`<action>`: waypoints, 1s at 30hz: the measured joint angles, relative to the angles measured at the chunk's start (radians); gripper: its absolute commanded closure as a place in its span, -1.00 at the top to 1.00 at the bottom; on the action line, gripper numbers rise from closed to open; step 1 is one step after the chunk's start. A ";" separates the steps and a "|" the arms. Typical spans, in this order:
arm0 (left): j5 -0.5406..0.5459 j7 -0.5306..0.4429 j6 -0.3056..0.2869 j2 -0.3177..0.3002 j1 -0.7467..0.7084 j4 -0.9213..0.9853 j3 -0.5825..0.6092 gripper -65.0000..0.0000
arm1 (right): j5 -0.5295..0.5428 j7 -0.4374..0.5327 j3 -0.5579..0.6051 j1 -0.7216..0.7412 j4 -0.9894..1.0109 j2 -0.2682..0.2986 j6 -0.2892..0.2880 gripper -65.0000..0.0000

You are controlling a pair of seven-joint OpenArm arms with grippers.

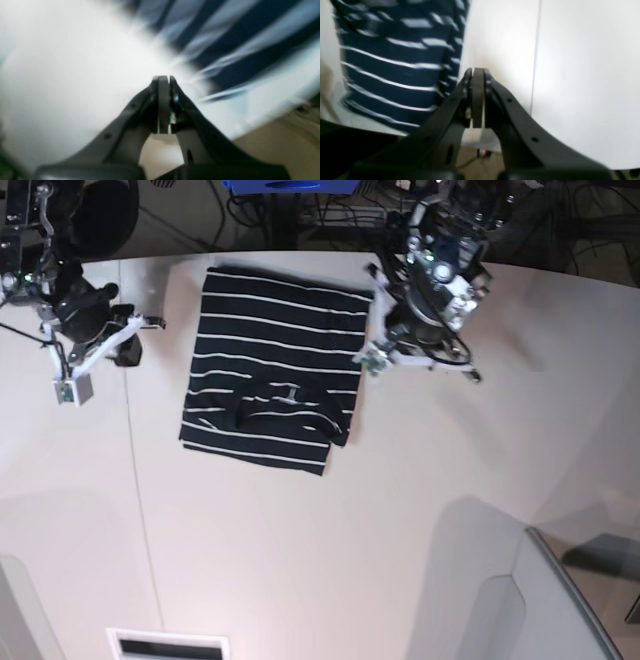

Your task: Layout the t-shirt on the table in an organized manner, then fold the t-shirt properly

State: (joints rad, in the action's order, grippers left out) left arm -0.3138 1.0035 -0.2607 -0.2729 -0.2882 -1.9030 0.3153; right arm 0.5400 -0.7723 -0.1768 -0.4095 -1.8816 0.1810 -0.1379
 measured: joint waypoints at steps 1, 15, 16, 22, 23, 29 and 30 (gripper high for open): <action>-0.016 0.001 0.001 -0.019 -0.020 -0.025 -0.040 -1.00 | 0.000 0.005 -0.026 -0.002 -0.032 0.003 0.000 -1.00; 0.000 -0.678 -0.011 -0.061 -0.460 -0.017 -0.318 -1.00 | -0.067 0.162 -0.124 -0.309 -0.092 0.130 -0.002 -1.00; -0.001 -0.672 -0.013 -0.062 -0.473 -0.016 -0.323 -1.00 | -0.104 0.164 -0.124 -0.344 -0.094 0.129 0.000 -1.00; -0.004 -0.679 -0.005 -0.065 -0.527 0.021 -0.359 -1.00 | -0.347 0.187 -0.189 -0.506 -0.109 0.079 0.000 -1.00; -0.003 -0.675 -0.005 -0.066 -0.535 0.045 -0.362 -1.00 | -0.370 0.186 -0.192 -0.534 -0.109 0.063 0.003 -1.00; -0.003 -0.683 -0.005 -0.062 -0.564 0.187 -0.349 -1.00 | -0.494 0.187 -0.143 -0.680 -0.107 0.003 -0.010 -1.00; -0.003 -0.686 -0.005 -0.061 -0.563 0.219 -0.347 -1.00 | -0.497 0.187 -0.141 -0.692 -0.107 0.000 -0.010 -1.00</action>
State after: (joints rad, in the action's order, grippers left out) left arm -0.3164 0.3180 -0.2657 -0.3344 -0.8513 -1.6840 -0.0319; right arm 0.0425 -0.5850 -0.3180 -1.1019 -1.9884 0.1810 -0.1474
